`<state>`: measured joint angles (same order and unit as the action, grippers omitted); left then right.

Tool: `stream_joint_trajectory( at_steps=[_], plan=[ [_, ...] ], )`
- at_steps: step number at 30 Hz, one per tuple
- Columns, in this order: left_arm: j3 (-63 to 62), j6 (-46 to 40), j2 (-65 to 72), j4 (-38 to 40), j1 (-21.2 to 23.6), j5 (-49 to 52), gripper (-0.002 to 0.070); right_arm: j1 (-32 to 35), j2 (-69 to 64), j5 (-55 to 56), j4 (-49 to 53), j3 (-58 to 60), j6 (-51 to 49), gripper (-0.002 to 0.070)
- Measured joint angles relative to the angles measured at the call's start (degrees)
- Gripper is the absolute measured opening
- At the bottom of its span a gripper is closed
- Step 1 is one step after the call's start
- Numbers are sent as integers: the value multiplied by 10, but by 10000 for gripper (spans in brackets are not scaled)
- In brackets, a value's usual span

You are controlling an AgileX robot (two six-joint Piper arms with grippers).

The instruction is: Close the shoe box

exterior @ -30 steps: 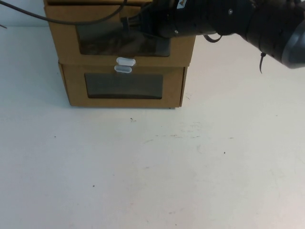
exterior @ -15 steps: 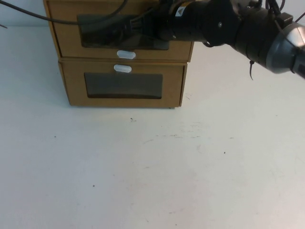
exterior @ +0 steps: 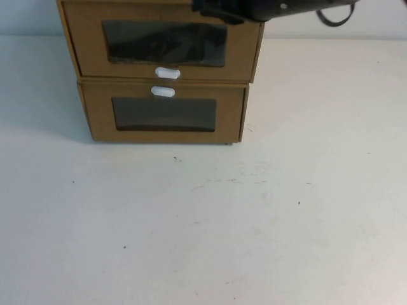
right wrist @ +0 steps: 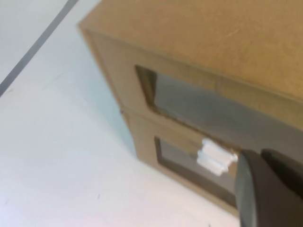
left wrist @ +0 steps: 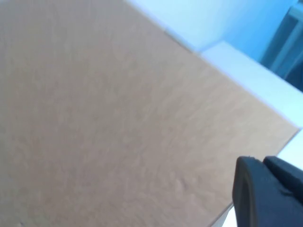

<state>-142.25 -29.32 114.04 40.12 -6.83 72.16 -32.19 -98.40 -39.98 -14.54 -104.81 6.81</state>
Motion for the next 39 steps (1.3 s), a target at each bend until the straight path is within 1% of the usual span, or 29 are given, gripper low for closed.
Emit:
stream_joint_trajectory(
  at_steps=[8,11,14,17,20,26,32,35,39],
  plan=[
    [15,4,-103,-40,0,5,-2,0,103,-127,11,7,-7,-11],
    [53,3,-160,-40,0,5,-2,0,156,-149,19,50,-22,-11],
    [120,-2,-227,-44,0,5,-2,0,229,-151,44,114,-50,-11],
    [213,-25,-309,-44,0,-7,-2,0,312,-151,67,196,-76,-11],
    [332,-62,-396,-39,0,-42,-2,0,404,-148,74,292,-94,-11],
    [615,-106,-616,-30,0,-169,-2,0,598,-147,86,460,-141,-11],
    [857,-111,-846,-26,0,-275,-2,0,743,-143,87,593,-158,-11],
    [959,-109,-950,-25,0,-319,-2,0,799,-108,87,645,-159,-11],
    [1072,-106,-1071,-22,0,-359,-2,0,862,-12,109,714,-159,-11]
  ],
)
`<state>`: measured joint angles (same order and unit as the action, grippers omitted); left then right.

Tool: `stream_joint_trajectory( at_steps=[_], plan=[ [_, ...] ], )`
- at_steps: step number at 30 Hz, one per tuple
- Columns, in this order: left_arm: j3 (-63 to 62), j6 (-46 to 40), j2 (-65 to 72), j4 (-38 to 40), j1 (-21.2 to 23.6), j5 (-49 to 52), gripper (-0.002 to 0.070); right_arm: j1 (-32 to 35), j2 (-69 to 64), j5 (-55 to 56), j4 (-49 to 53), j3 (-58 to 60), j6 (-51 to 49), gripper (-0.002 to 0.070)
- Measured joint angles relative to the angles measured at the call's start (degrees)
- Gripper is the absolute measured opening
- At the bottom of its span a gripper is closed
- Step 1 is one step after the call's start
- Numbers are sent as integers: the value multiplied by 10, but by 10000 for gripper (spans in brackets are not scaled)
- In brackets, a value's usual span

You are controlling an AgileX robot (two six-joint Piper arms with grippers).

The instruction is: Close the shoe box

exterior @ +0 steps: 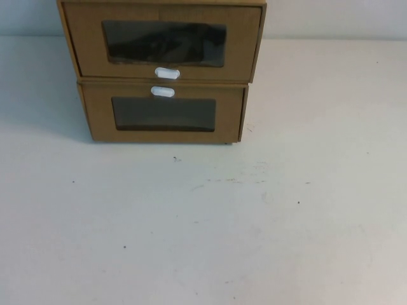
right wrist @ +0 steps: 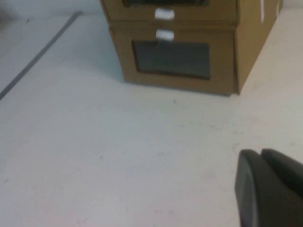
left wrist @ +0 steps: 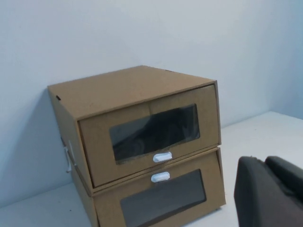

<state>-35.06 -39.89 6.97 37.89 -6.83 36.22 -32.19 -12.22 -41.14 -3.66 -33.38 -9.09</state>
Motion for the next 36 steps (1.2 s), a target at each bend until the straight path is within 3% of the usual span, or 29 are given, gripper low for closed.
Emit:
stream_joint_trajectory(
  at_steps=[9,13,18,36],
  plan=[
    [206,1,-78,4,0,-88,-2,0,34,239,37,183,-1,-11],
    [280,1,-78,45,0,-185,-2,0,34,321,37,243,-1,-11],
    [356,-10,-78,60,0,-283,-2,0,34,347,29,285,-1,-11],
    [365,-26,-77,56,0,-262,-2,0,34,358,23,327,-1,-11]
  ],
)
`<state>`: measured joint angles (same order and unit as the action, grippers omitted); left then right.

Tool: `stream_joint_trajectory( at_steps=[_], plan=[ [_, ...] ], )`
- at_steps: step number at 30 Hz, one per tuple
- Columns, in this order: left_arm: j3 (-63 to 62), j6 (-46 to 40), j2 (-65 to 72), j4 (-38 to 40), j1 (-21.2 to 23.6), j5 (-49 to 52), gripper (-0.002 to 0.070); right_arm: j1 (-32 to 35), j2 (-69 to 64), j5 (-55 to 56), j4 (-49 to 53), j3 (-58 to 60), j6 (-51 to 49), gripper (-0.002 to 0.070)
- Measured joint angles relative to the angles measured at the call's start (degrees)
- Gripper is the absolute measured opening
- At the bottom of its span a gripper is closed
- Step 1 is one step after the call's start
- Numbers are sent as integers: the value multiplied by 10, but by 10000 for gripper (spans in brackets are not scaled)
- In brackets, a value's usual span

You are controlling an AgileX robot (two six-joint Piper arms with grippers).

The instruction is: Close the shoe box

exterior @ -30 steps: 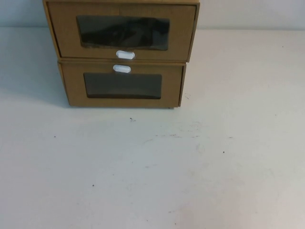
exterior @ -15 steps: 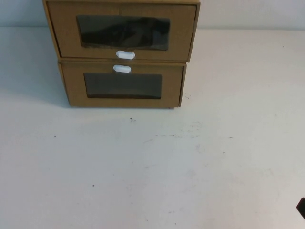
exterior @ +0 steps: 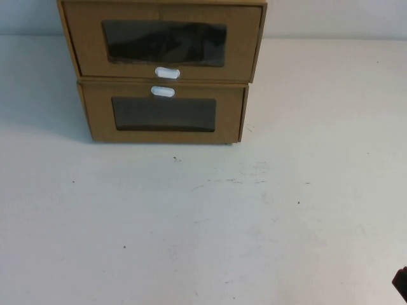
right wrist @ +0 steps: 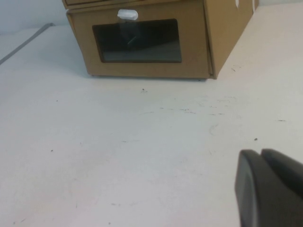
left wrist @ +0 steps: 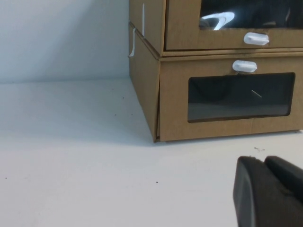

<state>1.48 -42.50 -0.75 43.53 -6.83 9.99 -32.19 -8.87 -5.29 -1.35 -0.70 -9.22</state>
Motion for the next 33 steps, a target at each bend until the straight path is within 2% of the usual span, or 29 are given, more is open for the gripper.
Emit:
stream_joint_trajectory(
  at_steps=[10,17,20,33],
  plan=[
    [0,0,0,0,0,2,-2,16,1,-18,36,0,0,-11],
    [0,0,0,0,0,2,-2,178,30,-41,49,0,0,-11],
    [0,0,0,0,0,2,-2,224,74,-69,50,0,0,-11],
    [0,0,0,0,0,5,-2,246,93,-95,49,0,0,-12]
  ],
)
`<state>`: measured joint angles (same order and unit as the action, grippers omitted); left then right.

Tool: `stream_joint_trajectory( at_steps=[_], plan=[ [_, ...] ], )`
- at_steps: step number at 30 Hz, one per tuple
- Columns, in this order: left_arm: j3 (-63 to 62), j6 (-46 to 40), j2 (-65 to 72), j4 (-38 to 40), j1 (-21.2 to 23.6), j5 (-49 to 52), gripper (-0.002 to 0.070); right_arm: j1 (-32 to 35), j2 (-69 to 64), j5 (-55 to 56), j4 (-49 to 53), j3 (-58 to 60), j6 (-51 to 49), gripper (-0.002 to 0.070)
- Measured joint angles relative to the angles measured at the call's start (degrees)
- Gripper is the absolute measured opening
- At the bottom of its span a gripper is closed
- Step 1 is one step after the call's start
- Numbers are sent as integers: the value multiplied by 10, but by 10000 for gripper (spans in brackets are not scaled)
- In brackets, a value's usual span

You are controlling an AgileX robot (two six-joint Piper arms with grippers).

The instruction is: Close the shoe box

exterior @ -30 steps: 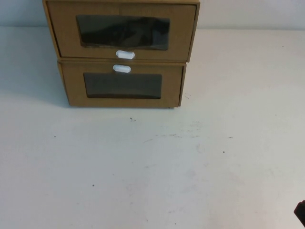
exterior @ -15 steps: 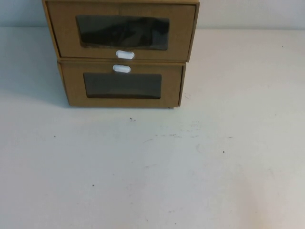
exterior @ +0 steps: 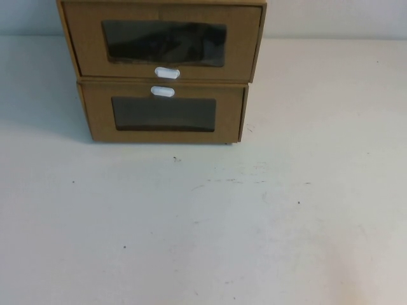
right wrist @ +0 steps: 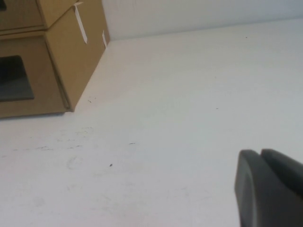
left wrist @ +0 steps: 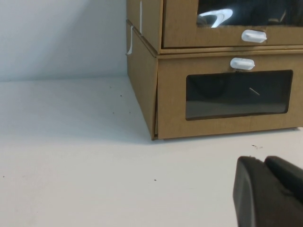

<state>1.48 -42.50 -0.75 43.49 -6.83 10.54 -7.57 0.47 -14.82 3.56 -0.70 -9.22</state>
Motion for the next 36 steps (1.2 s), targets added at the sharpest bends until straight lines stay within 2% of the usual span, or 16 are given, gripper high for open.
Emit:
stream_joint_trajectory(
  at_steps=[4,9,13,19,36],
  plan=[
    [0,0,0,0,0,0,-2,0,0,11,-9,11,15,-12],
    [0,0,0,0,0,0,-2,0,0,10,-120,22,154,-12],
    [0,0,0,0,0,0,-2,3,0,-22,-143,22,211,-12],
    [0,0,0,0,0,0,-2,5,0,-53,-150,23,219,-11],
    [0,0,0,1,0,0,-2,5,0,-54,-152,23,222,-12]
  ],
)
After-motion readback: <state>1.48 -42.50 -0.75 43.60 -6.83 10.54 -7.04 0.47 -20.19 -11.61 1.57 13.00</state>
